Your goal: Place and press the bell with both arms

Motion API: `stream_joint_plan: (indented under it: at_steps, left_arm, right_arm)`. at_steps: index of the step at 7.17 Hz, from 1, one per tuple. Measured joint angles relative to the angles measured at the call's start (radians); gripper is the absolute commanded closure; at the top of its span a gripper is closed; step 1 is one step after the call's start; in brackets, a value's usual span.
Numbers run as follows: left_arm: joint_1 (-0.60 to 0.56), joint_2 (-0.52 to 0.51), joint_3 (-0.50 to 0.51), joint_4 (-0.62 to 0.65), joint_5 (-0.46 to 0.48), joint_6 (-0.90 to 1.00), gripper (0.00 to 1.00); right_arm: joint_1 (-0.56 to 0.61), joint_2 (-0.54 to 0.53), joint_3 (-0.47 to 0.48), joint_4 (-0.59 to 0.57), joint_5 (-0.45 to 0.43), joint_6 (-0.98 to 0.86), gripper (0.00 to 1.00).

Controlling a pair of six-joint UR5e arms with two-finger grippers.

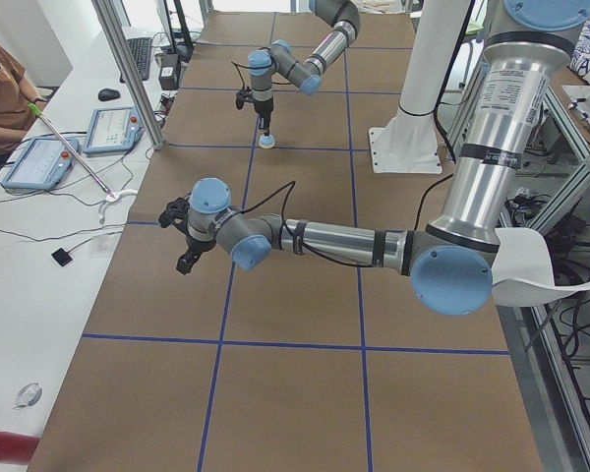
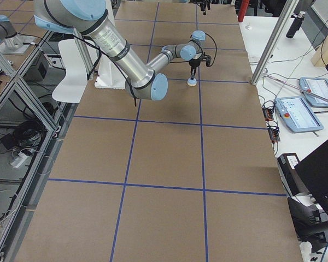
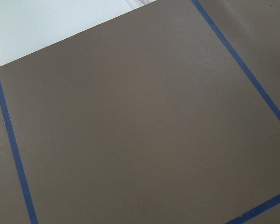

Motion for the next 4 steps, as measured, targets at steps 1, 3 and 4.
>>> stream_joint_plan:
  at_steps: [1, 3, 4]
  left_arm:
    - [-0.001, 0.0, 0.0, 0.0, 0.0, 0.0, 0.0]
    - [-0.001, 0.001, 0.0, -0.001, -0.001, 0.0, 0.0]
    - [-0.001, 0.003, 0.0, -0.002, -0.001, 0.0, 0.0]
  right_arm:
    - [-0.001, 0.0, 0.0, -0.001, 0.0, 0.001, 1.0]
    - [0.007, 0.007, 0.01, -0.001, 0.008, 0.003, 1.0]
    - [0.025, 0.011, 0.027, -0.005, 0.028, 0.004, 0.38]
